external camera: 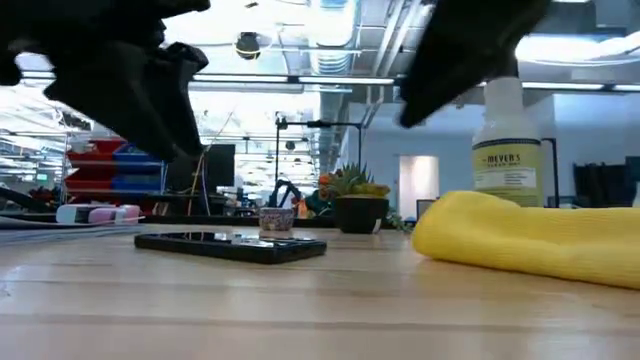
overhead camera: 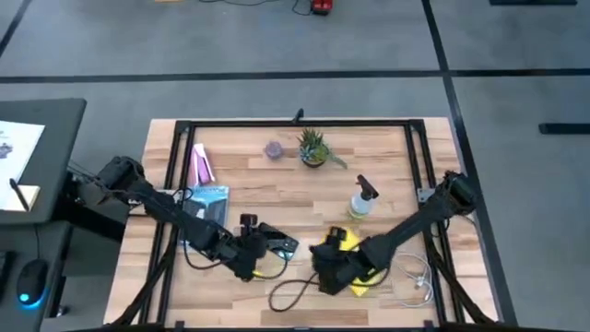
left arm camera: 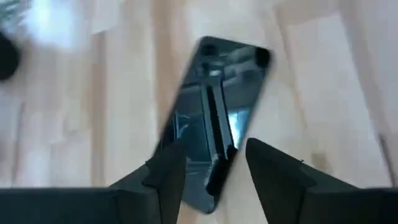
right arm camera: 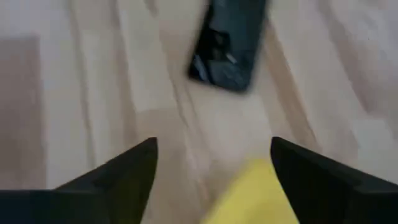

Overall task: Apply microfiber cloth
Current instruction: Wipe the cellphone with the microfiber cloth

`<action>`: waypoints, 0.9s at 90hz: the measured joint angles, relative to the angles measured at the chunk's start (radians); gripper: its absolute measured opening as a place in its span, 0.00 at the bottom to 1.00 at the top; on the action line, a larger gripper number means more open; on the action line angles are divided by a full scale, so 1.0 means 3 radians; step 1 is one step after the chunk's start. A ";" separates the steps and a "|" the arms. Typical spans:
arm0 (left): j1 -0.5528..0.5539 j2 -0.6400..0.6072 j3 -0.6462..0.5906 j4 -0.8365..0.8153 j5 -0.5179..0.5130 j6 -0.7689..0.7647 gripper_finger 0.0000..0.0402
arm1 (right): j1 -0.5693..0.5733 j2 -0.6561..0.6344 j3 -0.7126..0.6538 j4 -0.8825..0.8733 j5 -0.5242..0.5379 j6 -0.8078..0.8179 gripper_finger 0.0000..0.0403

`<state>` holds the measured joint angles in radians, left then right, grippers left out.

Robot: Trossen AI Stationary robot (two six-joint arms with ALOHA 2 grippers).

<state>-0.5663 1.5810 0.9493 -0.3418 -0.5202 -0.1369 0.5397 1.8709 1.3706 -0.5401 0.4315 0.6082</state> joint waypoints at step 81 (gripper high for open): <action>0.0999 0.0466 0.0011 0.0055 0.1225 0.1234 0.77 | 0.0033 0.0000 -0.0060 0.0179 0.0004 0.0210 0.84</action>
<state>-0.2665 1.7206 0.9527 -0.3254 -0.1528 0.2333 0.5497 1.8709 1.3525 -0.4865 0.4328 0.6713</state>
